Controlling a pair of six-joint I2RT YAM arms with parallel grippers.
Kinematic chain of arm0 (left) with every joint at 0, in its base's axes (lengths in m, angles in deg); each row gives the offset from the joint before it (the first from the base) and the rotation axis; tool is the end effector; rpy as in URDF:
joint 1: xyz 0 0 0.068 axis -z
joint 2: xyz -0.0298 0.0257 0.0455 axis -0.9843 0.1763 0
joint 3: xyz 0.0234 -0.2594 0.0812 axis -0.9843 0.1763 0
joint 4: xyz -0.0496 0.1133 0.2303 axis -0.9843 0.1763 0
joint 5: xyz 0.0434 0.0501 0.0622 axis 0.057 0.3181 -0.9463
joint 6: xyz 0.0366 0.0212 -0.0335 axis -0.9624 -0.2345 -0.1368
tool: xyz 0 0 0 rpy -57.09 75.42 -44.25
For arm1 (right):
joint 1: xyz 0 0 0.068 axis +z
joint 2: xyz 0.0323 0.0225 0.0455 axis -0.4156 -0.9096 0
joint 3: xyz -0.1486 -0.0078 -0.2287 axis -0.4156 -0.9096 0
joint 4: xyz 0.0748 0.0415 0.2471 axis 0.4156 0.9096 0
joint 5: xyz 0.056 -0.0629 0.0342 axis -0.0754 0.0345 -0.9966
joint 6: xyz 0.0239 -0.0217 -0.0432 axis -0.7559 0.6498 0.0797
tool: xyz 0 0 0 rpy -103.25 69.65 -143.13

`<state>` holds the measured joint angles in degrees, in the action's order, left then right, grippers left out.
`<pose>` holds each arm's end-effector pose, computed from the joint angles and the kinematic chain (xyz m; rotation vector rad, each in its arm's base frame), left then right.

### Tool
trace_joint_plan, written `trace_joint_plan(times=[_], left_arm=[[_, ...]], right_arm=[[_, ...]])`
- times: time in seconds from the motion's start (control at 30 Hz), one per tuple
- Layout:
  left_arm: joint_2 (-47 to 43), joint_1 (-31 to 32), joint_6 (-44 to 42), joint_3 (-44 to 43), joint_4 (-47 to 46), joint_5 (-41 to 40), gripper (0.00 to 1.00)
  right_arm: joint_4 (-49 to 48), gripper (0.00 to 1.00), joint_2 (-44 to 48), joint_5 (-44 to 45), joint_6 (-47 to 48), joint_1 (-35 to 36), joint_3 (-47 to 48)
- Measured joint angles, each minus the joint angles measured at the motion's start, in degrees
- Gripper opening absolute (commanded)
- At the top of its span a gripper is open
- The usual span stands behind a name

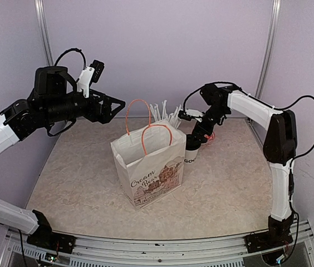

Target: Pack the takeout coffee

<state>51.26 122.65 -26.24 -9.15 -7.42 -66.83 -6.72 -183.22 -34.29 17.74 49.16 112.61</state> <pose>0.1932 -0.1774 0.4322 0.6141 1.7773 -0.5280 0.4079 0.1990 0.2682 -1.4465 2.2997 0.3811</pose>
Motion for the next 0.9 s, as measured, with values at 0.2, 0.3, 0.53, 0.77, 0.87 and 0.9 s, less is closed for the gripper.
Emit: trace_joint_plan(times=[0.2, 0.3, 0.53, 0.77, 0.87, 0.9], left_arm=[[0.0, 0.0, 0.2, 0.6, 0.1, -0.5, 0.95], [0.0, 0.0, 0.2, 0.6, 0.1, -0.6, 0.94], [0.1, 0.0, 0.2, 0.6, 0.1, -0.6, 0.95], [0.1, 0.0, 0.3, 0.6, 0.1, -0.6, 0.95], [0.2, 0.0, 0.3, 0.6, 0.1, -0.6, 0.95], [0.2, 0.0, 0.3, 0.6, 0.1, -0.6, 0.95]], right_arm=[[-0.1, 0.88, -0.7, -0.6, -0.2, 0.2, 0.8], [0.0, 0.88, -0.9, -1.0, -0.1, 0.5, 0.9], [0.0, 0.9, -1.0, -1.5, -0.1, 1.2, 0.9], [0.0, 0.94, -1.1, -2.3, -0.2, 1.2, 0.9], [0.0, 0.95, -1.1, -2.6, -0.2, 1.2, 0.9], [0.0, 0.95, -1.1, -2.6, -0.2, 1.2, 0.9]])
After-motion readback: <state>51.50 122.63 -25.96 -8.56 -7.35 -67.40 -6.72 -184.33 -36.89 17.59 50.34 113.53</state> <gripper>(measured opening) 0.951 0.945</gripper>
